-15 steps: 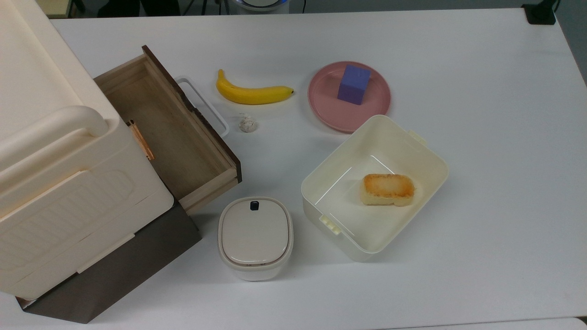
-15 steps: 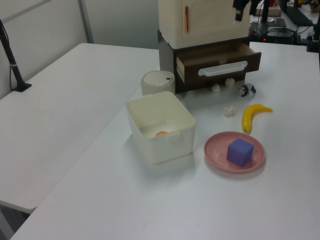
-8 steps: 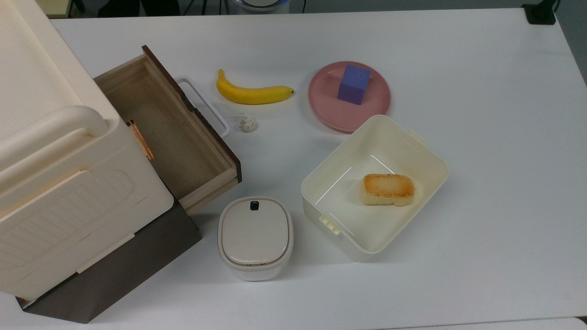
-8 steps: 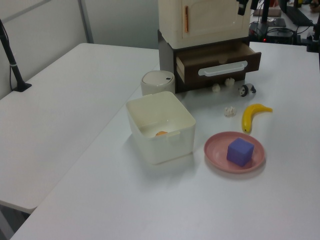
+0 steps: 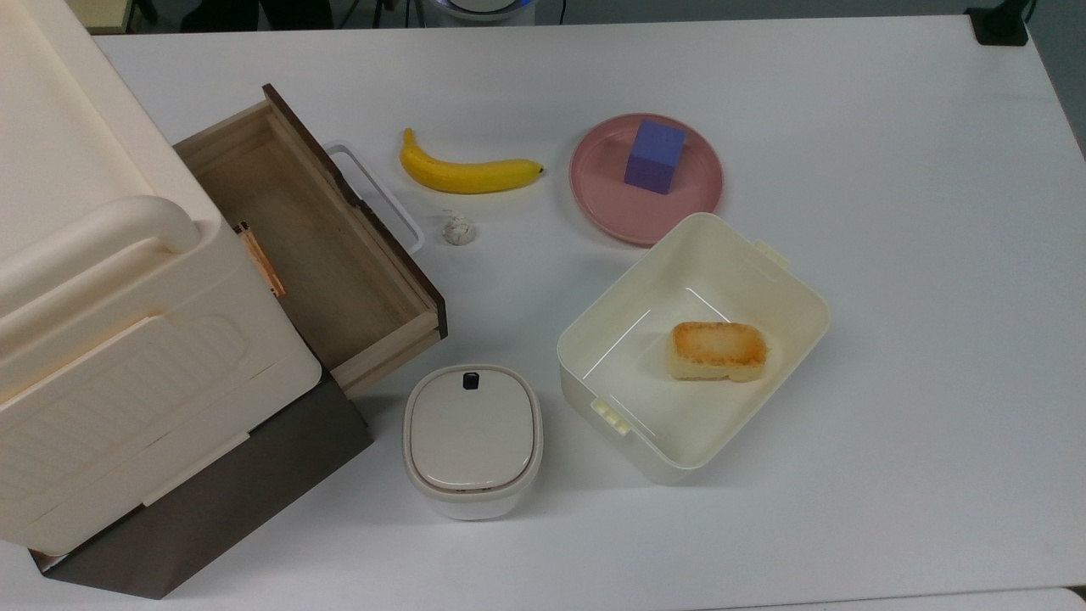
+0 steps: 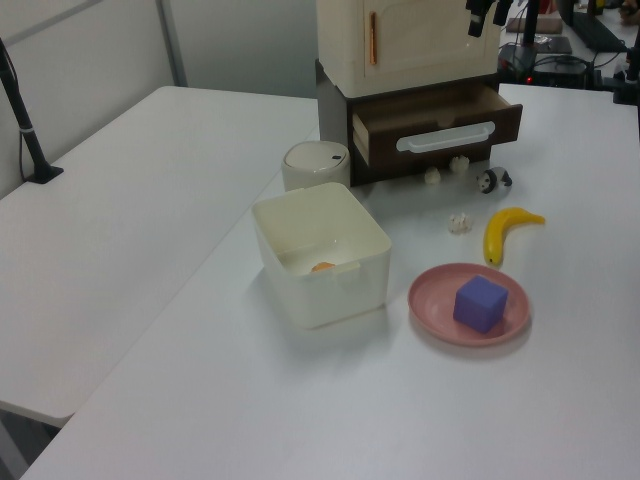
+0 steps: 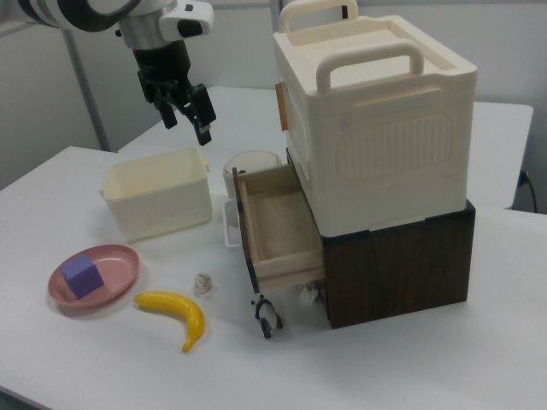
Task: Slide open the drawer
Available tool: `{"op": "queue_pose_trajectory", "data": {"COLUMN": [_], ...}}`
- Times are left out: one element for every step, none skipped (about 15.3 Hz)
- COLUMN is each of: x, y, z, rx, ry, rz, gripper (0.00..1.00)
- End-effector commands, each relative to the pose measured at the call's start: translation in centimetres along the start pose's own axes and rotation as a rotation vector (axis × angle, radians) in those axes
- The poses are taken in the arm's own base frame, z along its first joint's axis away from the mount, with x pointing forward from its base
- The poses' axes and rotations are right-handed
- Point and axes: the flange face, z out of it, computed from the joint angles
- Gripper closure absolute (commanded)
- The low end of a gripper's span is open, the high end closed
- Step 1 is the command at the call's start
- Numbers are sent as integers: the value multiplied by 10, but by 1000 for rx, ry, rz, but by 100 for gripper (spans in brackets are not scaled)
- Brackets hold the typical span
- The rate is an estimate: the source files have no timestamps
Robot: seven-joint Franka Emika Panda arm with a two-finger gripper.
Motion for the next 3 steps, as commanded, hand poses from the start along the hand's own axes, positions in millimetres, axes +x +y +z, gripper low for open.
{"op": "queue_pose_trajectory", "data": {"x": [-5,-5,-5], "y": [-2,-2,-2], "z": [-2,-2,-2], "rx": [22,23,23], "ry": [8,7,7], "rz": [-7,-5,-5], "gripper": [0,0,0]}}
